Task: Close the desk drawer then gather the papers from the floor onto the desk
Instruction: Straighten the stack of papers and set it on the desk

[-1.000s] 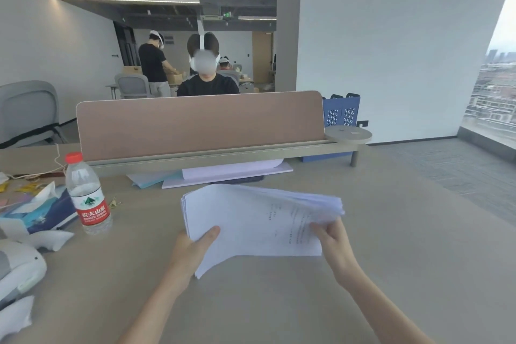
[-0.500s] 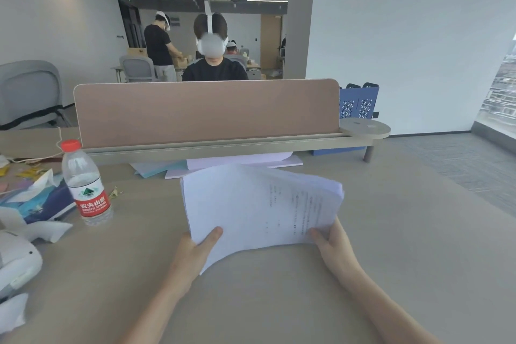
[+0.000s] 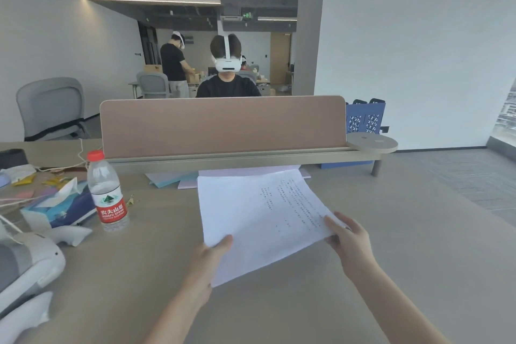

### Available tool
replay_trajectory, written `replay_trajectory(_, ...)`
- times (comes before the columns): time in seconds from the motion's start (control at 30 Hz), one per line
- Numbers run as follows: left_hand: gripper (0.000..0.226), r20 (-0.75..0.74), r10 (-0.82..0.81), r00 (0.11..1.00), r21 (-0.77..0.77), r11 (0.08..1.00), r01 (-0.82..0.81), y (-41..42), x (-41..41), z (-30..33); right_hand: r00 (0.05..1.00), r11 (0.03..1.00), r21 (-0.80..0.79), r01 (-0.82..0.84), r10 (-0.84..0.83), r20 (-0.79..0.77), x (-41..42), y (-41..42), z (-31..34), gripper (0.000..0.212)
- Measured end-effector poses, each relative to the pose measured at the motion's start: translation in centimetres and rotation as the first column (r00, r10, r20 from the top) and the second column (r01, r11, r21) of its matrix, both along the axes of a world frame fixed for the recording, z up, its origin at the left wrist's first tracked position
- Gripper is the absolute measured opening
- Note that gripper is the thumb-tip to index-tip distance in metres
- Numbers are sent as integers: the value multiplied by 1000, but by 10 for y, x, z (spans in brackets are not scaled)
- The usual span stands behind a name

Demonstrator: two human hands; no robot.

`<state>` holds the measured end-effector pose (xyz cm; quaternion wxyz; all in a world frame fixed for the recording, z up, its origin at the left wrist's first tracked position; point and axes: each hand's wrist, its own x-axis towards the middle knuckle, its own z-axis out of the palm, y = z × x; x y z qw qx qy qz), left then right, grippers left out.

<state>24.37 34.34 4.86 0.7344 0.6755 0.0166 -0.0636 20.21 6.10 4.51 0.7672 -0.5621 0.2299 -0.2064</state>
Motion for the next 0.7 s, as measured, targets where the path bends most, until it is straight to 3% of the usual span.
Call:
replay_trajectory(0.07, 24, -52, 43, 998, -80, 996, -47, -16, -7, 3, 997, 974, 218, -65, 55, 52, -1, 17, 6, 32)
replay_trajectory(0.2, 17, -59, 58, 997, -140, 988, -66, -57, -27, 7, 995, 932, 354, -81, 56, 80, -2, 65, 7, 20)
replay_trajectory(0.3, 22, -3, 12, 1000, -95, 995, -12, -74, -42, 6, 991, 934, 339, 108, -130, 42, 0, 79, 10, 20)
replay_trajectory(0.4, 46, -1, -109, 994, -273, 956, 104, -66, -42, 20, 977, 942, 274, 193, -211, 35, -2, 64, 15, 18)
replay_trajectory(0.5, 37, 69, -209, 976, -411, 885, 218, -43, -21, 42, 987, 980, 133, 149, -157, 46, -9, 40, 20, 16)
replay_trajectory(0.63, 50, 34, -411, 911, -166, 897, 410, -22, 8, 59, 991, 990, -94, 105, -96, 94, -21, 11, 31, 14)
replay_trajectory(0.7, 41, 16, -534, 845, 18, 846, 534, -29, 11, 61, 989, 976, -201, 87, -60, 134, -27, 3, 39, 21)
